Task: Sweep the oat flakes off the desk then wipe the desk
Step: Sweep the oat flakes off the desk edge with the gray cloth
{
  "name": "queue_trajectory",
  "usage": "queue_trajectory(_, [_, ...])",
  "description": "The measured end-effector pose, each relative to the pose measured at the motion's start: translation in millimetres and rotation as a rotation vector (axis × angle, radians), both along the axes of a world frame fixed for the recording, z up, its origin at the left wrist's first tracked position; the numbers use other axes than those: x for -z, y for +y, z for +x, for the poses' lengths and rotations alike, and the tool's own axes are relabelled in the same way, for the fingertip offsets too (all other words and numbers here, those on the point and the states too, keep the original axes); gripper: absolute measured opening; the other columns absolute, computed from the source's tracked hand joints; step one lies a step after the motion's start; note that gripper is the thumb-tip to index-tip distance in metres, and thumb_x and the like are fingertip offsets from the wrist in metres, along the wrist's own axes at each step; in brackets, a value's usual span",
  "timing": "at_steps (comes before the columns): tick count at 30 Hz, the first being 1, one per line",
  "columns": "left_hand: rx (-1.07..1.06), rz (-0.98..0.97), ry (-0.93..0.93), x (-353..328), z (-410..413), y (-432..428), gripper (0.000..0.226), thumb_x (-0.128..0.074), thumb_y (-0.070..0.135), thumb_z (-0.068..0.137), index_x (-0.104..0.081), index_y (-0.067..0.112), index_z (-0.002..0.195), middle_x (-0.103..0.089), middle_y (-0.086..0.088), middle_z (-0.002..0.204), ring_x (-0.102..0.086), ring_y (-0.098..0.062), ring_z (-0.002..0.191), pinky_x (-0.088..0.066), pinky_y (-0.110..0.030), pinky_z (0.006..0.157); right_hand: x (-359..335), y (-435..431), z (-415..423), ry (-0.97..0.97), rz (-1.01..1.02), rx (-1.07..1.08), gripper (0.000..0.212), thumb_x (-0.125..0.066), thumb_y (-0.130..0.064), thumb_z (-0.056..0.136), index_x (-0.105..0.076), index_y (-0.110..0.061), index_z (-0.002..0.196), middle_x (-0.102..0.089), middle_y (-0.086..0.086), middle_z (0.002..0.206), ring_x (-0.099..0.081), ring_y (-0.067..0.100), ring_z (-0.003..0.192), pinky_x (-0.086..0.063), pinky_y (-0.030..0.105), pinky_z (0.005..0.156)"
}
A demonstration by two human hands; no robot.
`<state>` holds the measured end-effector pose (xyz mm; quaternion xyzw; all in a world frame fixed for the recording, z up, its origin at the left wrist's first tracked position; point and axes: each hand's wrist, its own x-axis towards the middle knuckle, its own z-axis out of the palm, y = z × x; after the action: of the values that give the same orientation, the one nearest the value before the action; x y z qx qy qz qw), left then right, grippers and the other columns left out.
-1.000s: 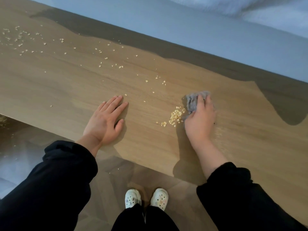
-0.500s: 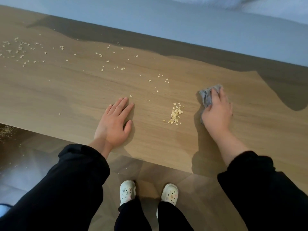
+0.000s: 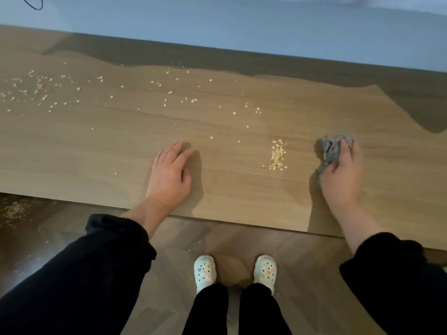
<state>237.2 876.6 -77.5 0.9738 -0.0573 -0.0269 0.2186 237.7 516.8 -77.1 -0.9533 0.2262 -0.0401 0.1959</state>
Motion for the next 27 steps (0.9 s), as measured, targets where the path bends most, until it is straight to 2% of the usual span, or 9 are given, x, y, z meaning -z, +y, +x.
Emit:
queue_trajectory(4, [0.019,0.157,0.072,5.7,5.7,33.9,0.065,-0.028,0.029,0.087,-0.03,0.01,0.149,-0.02,-0.008,0.159,-0.013,-0.023,0.147,-0.008,-0.04,0.121,0.6,67.0,11.1,0.083,-0.044,0.156,0.067,-0.049,-0.009,0.09,-0.023,-0.01,0.153,-0.011,0.016,0.161,-0.013,0.032,0.148,-0.009,0.047,0.121])
queue_trajectory(6, [0.029,0.217,0.059,11.4,5.4,34.7,0.065,-0.022,0.032,0.09,-0.023,0.011,0.152,-0.014,-0.006,0.161,-0.008,-0.019,0.148,-0.004,-0.037,0.121,0.0,103.5,24.4,0.091,-0.024,0.11,0.073,-0.052,-0.011,0.09,-0.017,-0.012,0.154,-0.005,0.013,0.162,-0.007,0.03,0.149,-0.003,0.046,0.121])
queue_trajectory(10, [0.023,0.206,0.033,12.9,5.9,33.5,0.063,-0.026,0.03,0.091,-0.025,0.011,0.152,-0.015,-0.006,0.161,-0.009,-0.019,0.148,-0.005,-0.037,0.121,1.0,153.1,37.6,0.124,-0.025,-0.027,0.075,-0.054,-0.014,0.092,-0.013,-0.015,0.155,-0.002,0.012,0.163,-0.004,0.028,0.15,0.0,0.044,0.12])
queue_trajectory(14, [0.028,0.201,0.026,15.0,5.3,34.3,0.061,-0.029,0.028,0.092,-0.027,0.011,0.151,-0.018,-0.007,0.16,-0.01,-0.02,0.148,-0.006,-0.038,0.12,2.7,123.1,29.3,0.101,-0.05,-0.145,0.076,-0.058,-0.012,0.089,-0.018,-0.015,0.154,-0.006,0.01,0.163,-0.008,0.029,0.149,-0.01,0.047,0.122])
queue_trajectory(17, [0.032,0.206,0.02,16.5,4.9,34.7,0.064,-0.025,0.032,0.089,-0.03,0.011,0.149,-0.021,-0.007,0.159,-0.012,-0.02,0.148,-0.008,-0.039,0.12,0.2,82.7,18.1,0.076,-0.043,0.021,0.067,-0.049,-0.006,0.091,-0.024,-0.015,0.152,-0.01,0.012,0.162,-0.019,0.036,0.146,-0.018,0.052,0.119])
queue_trajectory(20, [0.03,0.21,0.018,16.5,6.0,34.2,0.065,-0.024,0.032,0.089,-0.03,0.011,0.149,-0.021,-0.008,0.159,-0.013,-0.021,0.148,-0.01,-0.041,0.12,1.8,86.2,25.7,0.074,-0.046,0.171,0.068,-0.049,-0.006,0.09,-0.024,-0.013,0.152,-0.01,0.014,0.162,-0.016,0.034,0.147,-0.013,0.049,0.12])
queue_trajectory(22, [0.028,0.202,0.019,15.5,5.3,33.4,0.064,-0.025,0.031,0.089,-0.031,0.011,0.149,-0.022,-0.008,0.159,-0.013,-0.021,0.148,-0.01,-0.042,0.12,4.7,109.7,37.1,0.074,-0.065,0.062,0.074,-0.053,-0.005,0.085,-0.022,-0.013,0.152,-0.007,0.013,0.162,-0.013,0.033,0.148,-0.013,0.049,0.121])
queue_trajectory(24, [0.027,0.199,0.025,15.4,5.0,33.3,0.064,-0.027,0.03,0.089,-0.031,0.011,0.149,-0.021,-0.007,0.159,-0.012,-0.021,0.148,-0.009,-0.042,0.121,6.2,128.5,44.8,0.104,-0.068,-0.191,0.078,-0.054,-0.005,0.084,-0.019,-0.015,0.153,-0.004,0.011,0.163,-0.008,0.03,0.149,-0.007,0.047,0.122])
queue_trajectory(27, [0.024,0.193,0.023,15.2,5.6,33.2,0.064,-0.028,0.029,0.088,-0.031,0.011,0.149,-0.022,-0.007,0.159,-0.012,-0.021,0.148,-0.01,-0.042,0.12,-4.4,118.6,50.2,0.17,-0.034,-0.416,0.073,-0.049,-0.008,0.093,-0.012,-0.018,0.155,0.001,0.006,0.163,0.0,0.023,0.15,-0.004,0.045,0.122])
